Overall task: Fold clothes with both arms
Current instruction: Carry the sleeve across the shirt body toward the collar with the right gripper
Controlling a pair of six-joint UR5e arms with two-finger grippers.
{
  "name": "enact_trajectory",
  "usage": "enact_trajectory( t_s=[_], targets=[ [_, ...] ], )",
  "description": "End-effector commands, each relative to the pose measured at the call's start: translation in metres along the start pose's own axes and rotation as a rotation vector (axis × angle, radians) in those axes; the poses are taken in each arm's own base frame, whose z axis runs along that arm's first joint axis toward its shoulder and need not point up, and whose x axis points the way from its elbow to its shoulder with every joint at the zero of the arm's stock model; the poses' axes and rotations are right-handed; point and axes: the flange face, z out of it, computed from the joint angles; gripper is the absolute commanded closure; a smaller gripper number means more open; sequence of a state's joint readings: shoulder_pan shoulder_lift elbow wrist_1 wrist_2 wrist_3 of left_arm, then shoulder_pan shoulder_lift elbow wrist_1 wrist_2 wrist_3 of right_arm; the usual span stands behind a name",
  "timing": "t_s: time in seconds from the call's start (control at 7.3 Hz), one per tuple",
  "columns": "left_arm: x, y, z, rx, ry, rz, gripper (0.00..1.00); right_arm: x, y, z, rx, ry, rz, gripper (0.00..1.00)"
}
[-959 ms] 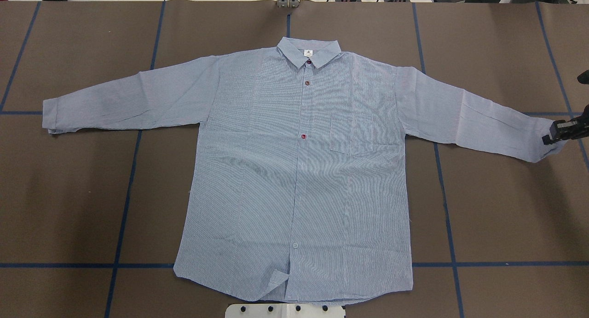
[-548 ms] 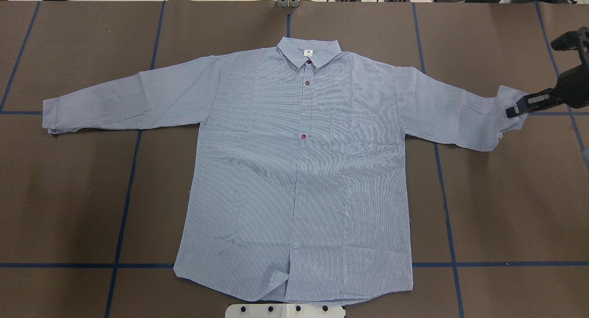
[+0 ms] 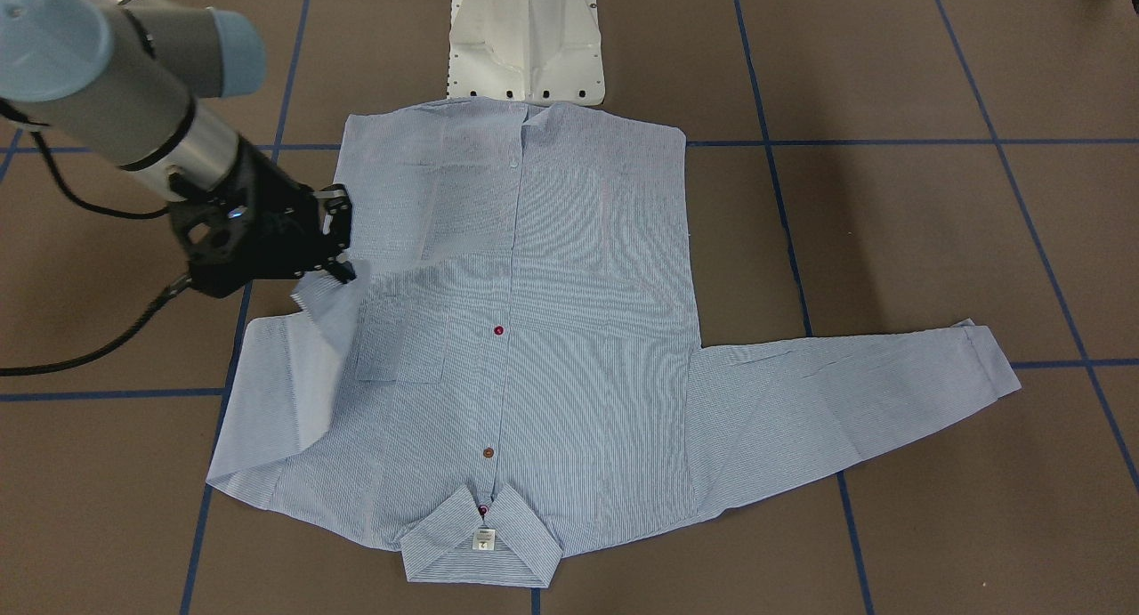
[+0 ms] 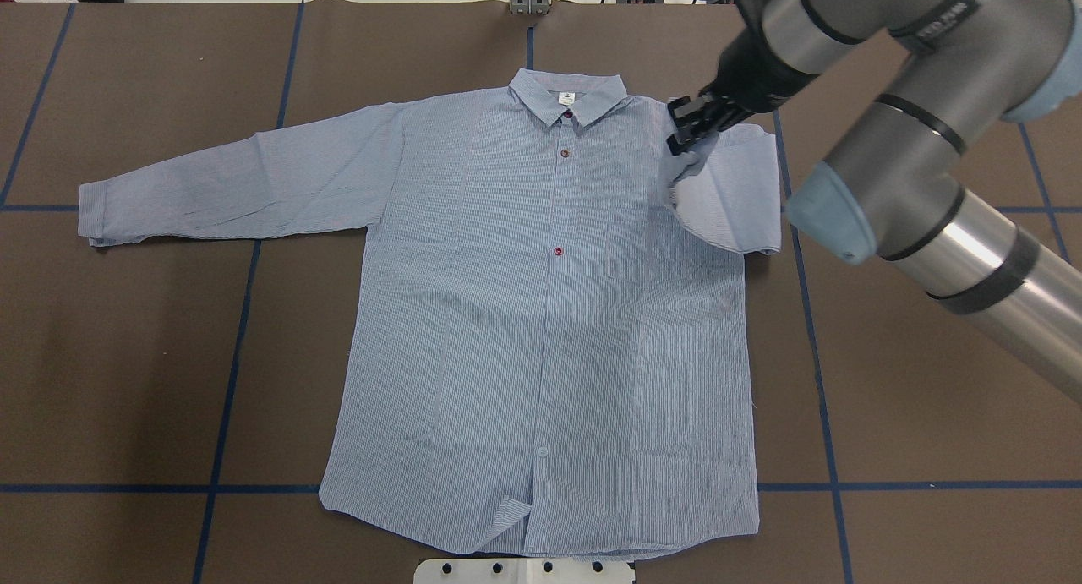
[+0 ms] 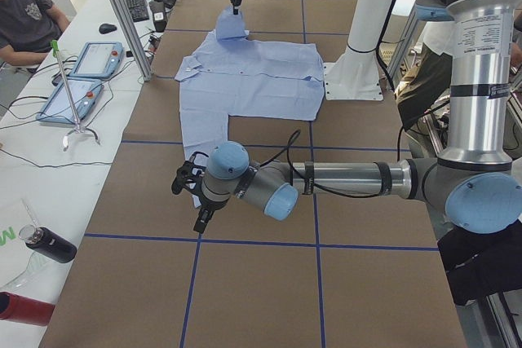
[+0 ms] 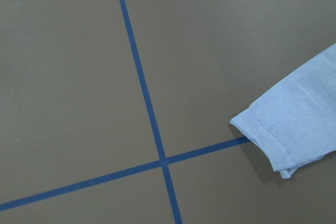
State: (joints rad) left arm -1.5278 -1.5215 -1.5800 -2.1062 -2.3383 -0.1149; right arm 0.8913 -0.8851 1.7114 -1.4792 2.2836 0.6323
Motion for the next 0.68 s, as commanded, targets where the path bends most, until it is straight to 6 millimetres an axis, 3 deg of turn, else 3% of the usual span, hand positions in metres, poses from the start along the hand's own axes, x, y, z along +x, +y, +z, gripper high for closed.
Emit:
enact_trajectory(
  t_s=[0.0, 0.14, 0.27, 0.55],
  targets=[
    [-0.007, 0.006, 0.006, -0.012, -0.002, -0.004, 0.01, -0.100, -0.063, 0.039, -0.010, 0.053, 0.012, 1.00],
    [-0.008, 0.007, 0.007, -0.015, -0.002, -0.007, 0.01, -0.117, -0.069, 0.068, -0.013, 0.090, 0.011, 1.00],
    [-0.010, 0.008, 0.009, -0.018, -0.003, -0.012, 0.01, -0.125, -0.062, 0.093, -0.006, 0.091, -0.006, 1.00],
    [-0.011, 0.007, 0.010, -0.018, -0.001, -0.012, 0.01, -0.129, -0.059, 0.156, 0.007, 0.083, -0.029, 1.00]
  ],
)
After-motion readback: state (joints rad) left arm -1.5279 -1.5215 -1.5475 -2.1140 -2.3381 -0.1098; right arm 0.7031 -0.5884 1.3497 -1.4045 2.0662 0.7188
